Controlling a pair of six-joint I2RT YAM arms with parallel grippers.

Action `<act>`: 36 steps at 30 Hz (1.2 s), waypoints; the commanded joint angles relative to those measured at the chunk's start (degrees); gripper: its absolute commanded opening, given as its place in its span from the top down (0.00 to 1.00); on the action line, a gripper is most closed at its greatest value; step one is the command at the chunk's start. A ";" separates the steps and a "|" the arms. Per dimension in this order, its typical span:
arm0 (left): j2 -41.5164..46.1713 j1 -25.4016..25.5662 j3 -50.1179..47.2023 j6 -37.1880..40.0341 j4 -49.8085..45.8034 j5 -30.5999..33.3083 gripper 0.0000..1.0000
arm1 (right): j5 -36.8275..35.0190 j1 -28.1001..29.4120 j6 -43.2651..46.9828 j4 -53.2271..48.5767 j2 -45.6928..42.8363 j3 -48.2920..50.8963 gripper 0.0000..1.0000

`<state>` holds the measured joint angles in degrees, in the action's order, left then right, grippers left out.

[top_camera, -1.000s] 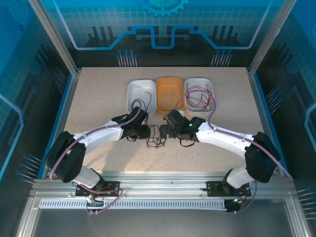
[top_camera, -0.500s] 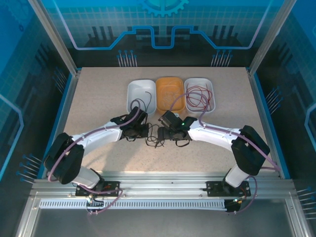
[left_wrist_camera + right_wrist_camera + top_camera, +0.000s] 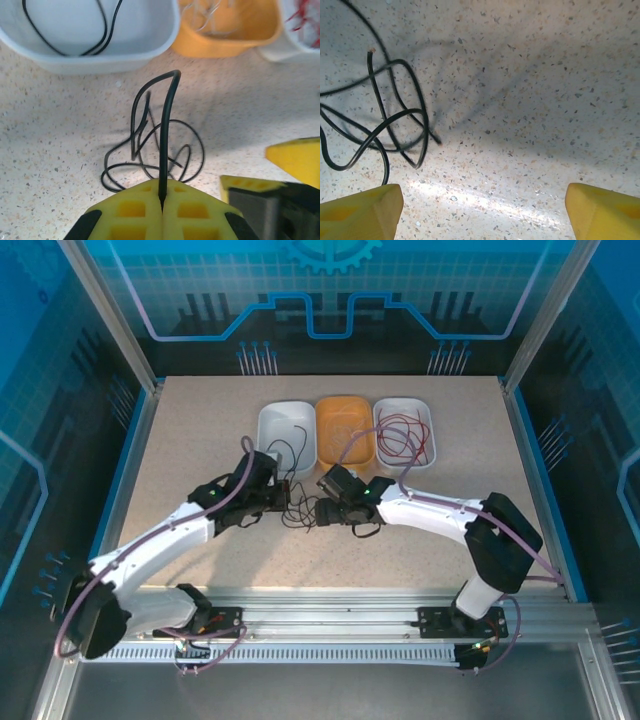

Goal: Untangle the cables

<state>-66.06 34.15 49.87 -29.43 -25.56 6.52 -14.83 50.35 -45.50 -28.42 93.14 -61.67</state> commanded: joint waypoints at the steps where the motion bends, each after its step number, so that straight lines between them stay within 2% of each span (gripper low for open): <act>1: 5.00 0.23 4.52 4.91 -2.33 -3.38 1.00 | -1.98 0.62 2.69 2.72 -5.43 1.31 0.14; 6: 9.29 0.21 7.79 8.01 -2.85 -6.32 1.00 | 1.14 -0.26 5.20 9.89 -11.01 4.70 0.14; 12: 11.38 0.25 10.19 9.73 -0.64 -5.69 1.00 | 4.23 -2.05 3.89 13.71 -13.87 7.50 0.14; 17: 11.39 0.18 13.15 10.45 3.43 -10.40 1.00 | 6.18 -2.31 3.01 16.96 -13.70 8.57 0.12; 21: 11.39 0.22 15.10 10.71 4.30 -11.04 1.00 | 6.05 -2.35 2.53 17.00 -12.82 8.08 0.11; 25: 12.20 0.23 17.91 10.71 4.53 -15.11 1.00 | 5.28 -2.33 2.98 17.22 -14.23 8.99 0.07; 28: 13.21 0.22 18.45 11.57 4.90 -15.68 1.00 | 4.85 -2.36 4.63 18.76 -17.29 10.94 0.06; 32: 12.45 0.21 17.60 12.19 2.83 -11.86 1.00 | 4.64 -2.30 7.70 22.00 -22.96 16.61 0.06; 36: 7.54 0.37 17.24 10.61 0.06 -16.62 1.00 | 2.95 -2.37 10.33 23.17 -28.70 21.14 0.06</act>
<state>-55.33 34.15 66.50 -19.09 -22.87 -6.92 -10.11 48.56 -38.35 -7.92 67.66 -42.78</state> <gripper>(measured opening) 0.041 0.939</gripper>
